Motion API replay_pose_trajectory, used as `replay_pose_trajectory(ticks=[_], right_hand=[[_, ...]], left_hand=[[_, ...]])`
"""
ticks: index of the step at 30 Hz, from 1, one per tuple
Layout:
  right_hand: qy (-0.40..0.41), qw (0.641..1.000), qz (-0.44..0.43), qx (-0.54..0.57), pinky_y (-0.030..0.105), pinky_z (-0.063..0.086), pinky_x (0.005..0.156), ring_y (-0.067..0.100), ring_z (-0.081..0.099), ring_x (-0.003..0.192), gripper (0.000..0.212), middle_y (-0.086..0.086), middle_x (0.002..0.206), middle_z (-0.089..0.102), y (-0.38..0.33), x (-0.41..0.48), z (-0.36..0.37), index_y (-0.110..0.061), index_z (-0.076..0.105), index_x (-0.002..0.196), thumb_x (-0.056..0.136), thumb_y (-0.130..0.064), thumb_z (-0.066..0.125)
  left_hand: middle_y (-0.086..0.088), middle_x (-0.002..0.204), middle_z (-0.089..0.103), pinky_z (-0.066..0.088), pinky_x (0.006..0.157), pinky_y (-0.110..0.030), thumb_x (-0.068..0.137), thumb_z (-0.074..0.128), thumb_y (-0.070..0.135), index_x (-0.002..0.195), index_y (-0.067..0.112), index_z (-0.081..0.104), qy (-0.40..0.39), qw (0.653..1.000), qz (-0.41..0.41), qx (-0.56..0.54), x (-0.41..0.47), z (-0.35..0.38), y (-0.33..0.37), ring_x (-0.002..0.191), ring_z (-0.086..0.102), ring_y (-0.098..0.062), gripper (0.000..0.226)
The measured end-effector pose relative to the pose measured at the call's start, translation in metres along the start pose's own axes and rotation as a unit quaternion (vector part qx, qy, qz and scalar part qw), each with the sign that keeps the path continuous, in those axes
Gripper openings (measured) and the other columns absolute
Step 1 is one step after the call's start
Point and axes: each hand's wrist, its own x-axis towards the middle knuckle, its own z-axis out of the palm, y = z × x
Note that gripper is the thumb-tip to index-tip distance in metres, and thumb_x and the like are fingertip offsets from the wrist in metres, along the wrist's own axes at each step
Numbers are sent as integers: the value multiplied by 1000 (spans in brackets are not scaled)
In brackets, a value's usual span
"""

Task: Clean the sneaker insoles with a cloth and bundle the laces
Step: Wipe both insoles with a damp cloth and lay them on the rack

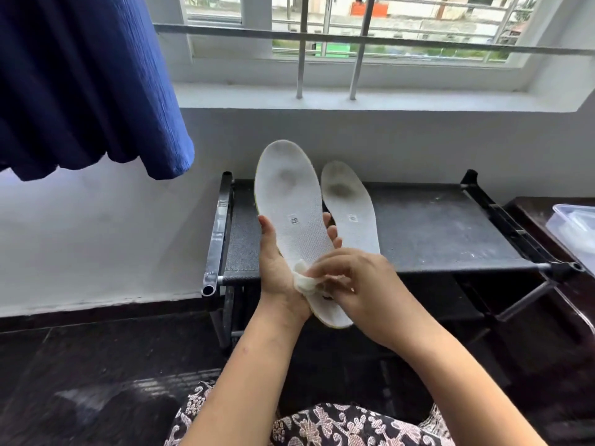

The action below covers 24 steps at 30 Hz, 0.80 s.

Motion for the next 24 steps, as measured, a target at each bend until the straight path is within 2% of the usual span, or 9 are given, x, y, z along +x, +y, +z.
replay_pose_trajectory(ticks=[3, 5, 7, 9, 13, 16, 18, 21, 24], right_hand=[[-60, 998, 5, 19, 7, 44, 82, -2, 59, 95, 29, -17, 89, 67, 6, -2, -9, -17, 77, 88, 79, 8, 64], [-58, 998, 10, 3, 14, 48, 84, 1, 62, 95, 33, -13, 90, 70, 11, -1, -12, -22, 77, 82, 77, 8, 65], [-24, 1000, 3, -14, 17, 48, 84, 2, 62, 93, 32, -12, 90, 70, 15, 0, -10, -22, 77, 81, 77, 8, 66], [14, 1000, -3, -27, 13, 47, 83, 1, 62, 93, 31, -14, 93, 67, 15, 1, -4, -19, 76, 87, 79, 8, 64], [109, 993, -14, -41, 15, 47, 89, 6, 61, 98, 27, -7, 99, 68, 13, 7, 7, -13, 75, 97, 83, 5, 61], [145, 988, -8, -46, 31, 52, 88, 15, 62, 97, 25, -3, 100, 68, 12, 12, 11, -11, 73, 101, 84, 3, 61], [151, 987, -7, -49, 35, 52, 87, 16, 62, 97, 26, -3, 101, 67, 10, 13, 13, -11, 73, 103, 84, 2, 60], [108, 994, -19, -28, 22, 49, 89, 11, 62, 96, 25, -5, 101, 67, 3, 12, 13, -12, 74, 100, 85, 3, 61], [22, 999, -26, 18, 5, 44, 83, -7, 59, 85, 24, -10, 98, 66, -1, 8, 7, -10, 75, 96, 83, 7, 62]], left_hand=[[-10, 106, 64, 44, 92, -48, 76, 41, 79, 92, 10, 76, 29, 999, 4, -39, 2, -5, 4, 90, 60, -26, 78], [-10, 107, 64, 45, 90, -50, 77, 39, 78, 89, 11, 76, 42, 999, 6, -26, 0, -2, 4, 90, 61, -26, 77], [-12, 104, 64, 52, 80, -46, 81, 37, 75, 93, 10, 72, 55, 998, 14, -21, 0, 1, 3, 88, 60, -26, 75], [-14, 104, 62, 53, 76, -39, 83, 37, 71, 106, 8, 65, 64, 998, 19, -15, -2, 4, 6, 88, 60, -27, 73], [-18, 109, 62, 49, 90, -40, 80, 36, 75, 124, 4, 57, 34, 999, -5, 21, -8, 8, 5, 96, 62, -30, 86], [-16, 110, 64, 53, 89, -39, 78, 33, 78, 130, 7, 53, -4, 999, -27, 34, -11, 12, 4, 99, 65, -29, 90], [-16, 117, 62, 49, 95, -40, 77, 32, 80, 131, 6, 51, -15, 998, -39, 43, -11, 11, 4, 105, 62, -28, 94], [-25, 136, 49, 44, 100, -44, 74, 36, 81, 136, 1, 44, 29, 997, -50, 56, -12, 12, 5, 118, 54, -35, 102], [-21, 135, 52, 49, 95, -47, 71, 45, 78, 136, 8, 47, 54, 998, -39, 10, -11, 12, 7, 115, 57, -37, 95]])
